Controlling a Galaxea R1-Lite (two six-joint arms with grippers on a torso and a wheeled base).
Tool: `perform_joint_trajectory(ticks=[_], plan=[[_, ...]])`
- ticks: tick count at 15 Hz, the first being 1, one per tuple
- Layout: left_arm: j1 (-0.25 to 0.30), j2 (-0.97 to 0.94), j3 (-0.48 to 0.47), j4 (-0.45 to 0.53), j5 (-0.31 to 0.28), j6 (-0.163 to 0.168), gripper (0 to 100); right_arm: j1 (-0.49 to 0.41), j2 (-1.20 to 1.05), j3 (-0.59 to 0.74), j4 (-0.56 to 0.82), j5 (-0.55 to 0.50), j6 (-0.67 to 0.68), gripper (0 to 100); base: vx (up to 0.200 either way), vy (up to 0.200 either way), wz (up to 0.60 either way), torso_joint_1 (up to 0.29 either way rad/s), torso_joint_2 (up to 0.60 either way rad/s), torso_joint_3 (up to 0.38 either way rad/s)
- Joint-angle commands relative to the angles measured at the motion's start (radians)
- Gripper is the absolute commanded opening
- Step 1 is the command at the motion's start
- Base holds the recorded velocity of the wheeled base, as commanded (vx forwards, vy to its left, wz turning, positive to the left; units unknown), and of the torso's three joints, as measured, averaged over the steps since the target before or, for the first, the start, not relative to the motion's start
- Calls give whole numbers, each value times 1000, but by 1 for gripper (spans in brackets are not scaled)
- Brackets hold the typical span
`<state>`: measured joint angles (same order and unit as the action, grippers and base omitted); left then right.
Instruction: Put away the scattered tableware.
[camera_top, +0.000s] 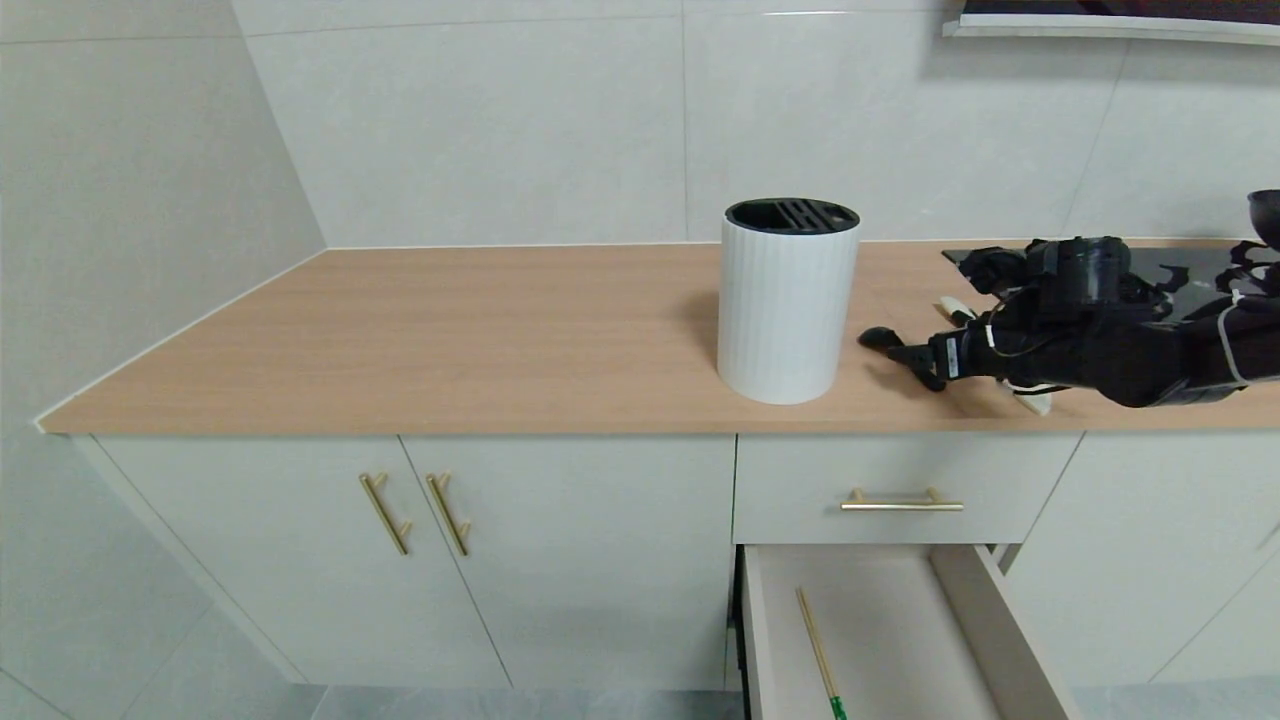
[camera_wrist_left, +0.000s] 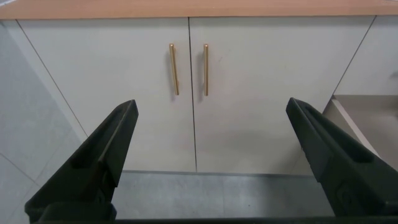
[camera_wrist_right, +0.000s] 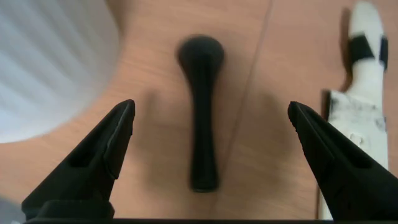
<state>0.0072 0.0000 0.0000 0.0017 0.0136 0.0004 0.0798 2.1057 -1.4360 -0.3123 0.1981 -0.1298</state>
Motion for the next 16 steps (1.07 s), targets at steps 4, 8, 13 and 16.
perform_joint_trajectory(ticks=[4, 8, 13, 16], plan=[[0, 2, 0, 0, 0, 0, 100, 11, 34, -1, -1, -5, -4, 100, 0, 0, 0, 0, 0, 0], [0, 2, 0, 0, 0, 1, 100, 12, 53, -8, -1, -6, -8, 100, 0, 0, 0, 0, 0, 0], [0, 2, 0, 0, 0, 0, 100, 12, 68, -18, 1, -8, -8, 0, 0, 0, 0, 0, 0, 0], [0, 2, 0, 0, 0, 0, 100, 12, 68, -21, 1, -12, -8, 0, 0, 0, 0, 0, 0, 0]])
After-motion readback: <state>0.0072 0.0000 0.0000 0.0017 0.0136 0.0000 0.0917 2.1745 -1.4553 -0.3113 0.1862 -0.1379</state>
